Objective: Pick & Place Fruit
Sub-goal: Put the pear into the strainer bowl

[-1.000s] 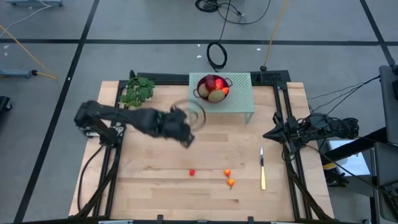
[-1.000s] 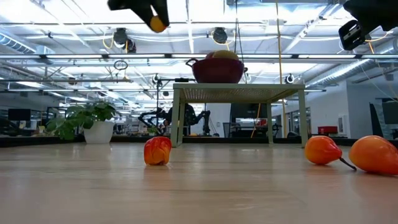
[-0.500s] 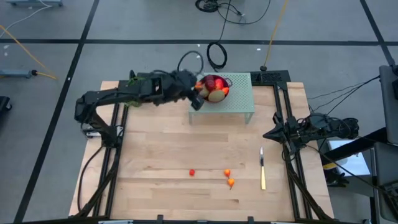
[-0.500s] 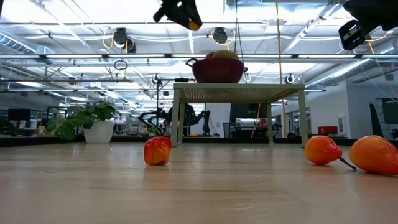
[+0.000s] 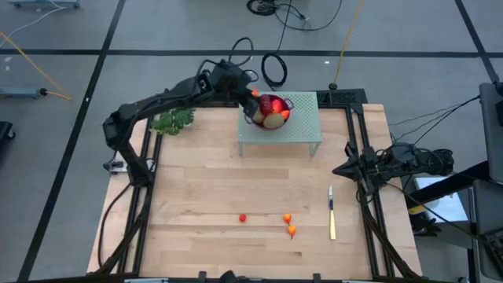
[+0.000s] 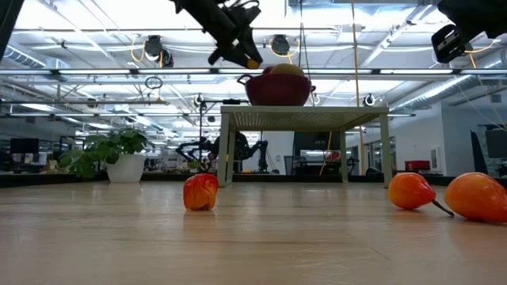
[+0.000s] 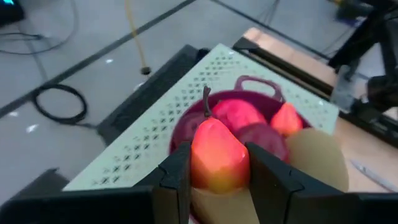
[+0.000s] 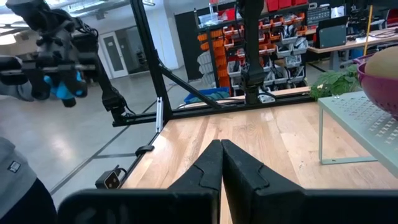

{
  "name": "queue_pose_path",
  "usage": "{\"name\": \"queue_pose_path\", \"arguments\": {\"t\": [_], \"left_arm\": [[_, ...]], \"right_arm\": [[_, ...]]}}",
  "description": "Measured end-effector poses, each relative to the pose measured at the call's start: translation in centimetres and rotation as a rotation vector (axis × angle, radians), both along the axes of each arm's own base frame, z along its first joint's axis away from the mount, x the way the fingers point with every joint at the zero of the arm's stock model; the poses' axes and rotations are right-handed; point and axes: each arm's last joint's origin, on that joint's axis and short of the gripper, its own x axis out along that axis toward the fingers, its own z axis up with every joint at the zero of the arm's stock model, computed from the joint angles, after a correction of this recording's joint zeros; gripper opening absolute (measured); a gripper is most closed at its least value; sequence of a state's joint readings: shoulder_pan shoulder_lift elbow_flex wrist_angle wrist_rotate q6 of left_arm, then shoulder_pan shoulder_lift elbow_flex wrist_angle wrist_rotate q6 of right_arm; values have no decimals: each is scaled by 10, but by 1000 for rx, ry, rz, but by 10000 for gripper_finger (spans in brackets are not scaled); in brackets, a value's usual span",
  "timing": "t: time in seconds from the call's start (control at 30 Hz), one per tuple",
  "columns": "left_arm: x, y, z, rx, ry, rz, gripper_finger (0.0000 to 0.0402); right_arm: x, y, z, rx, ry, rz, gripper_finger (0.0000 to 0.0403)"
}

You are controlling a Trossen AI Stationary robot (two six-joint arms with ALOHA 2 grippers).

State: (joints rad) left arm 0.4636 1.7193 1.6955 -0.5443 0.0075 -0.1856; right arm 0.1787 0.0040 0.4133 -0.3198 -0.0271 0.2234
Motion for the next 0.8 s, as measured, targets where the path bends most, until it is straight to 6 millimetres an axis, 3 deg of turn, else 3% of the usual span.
{"name": "queue_pose_path", "arguments": {"t": [0.57, 0.8], "left_arm": [[5, 8, -5, 19, -9, -31, 118], [-1, 22, -5, -11, -46, -88, 118]], "right_arm": [[0, 0, 0, 0, 0, 0, 4], [0, 0, 0, 0, 0, 0, 4]]}}
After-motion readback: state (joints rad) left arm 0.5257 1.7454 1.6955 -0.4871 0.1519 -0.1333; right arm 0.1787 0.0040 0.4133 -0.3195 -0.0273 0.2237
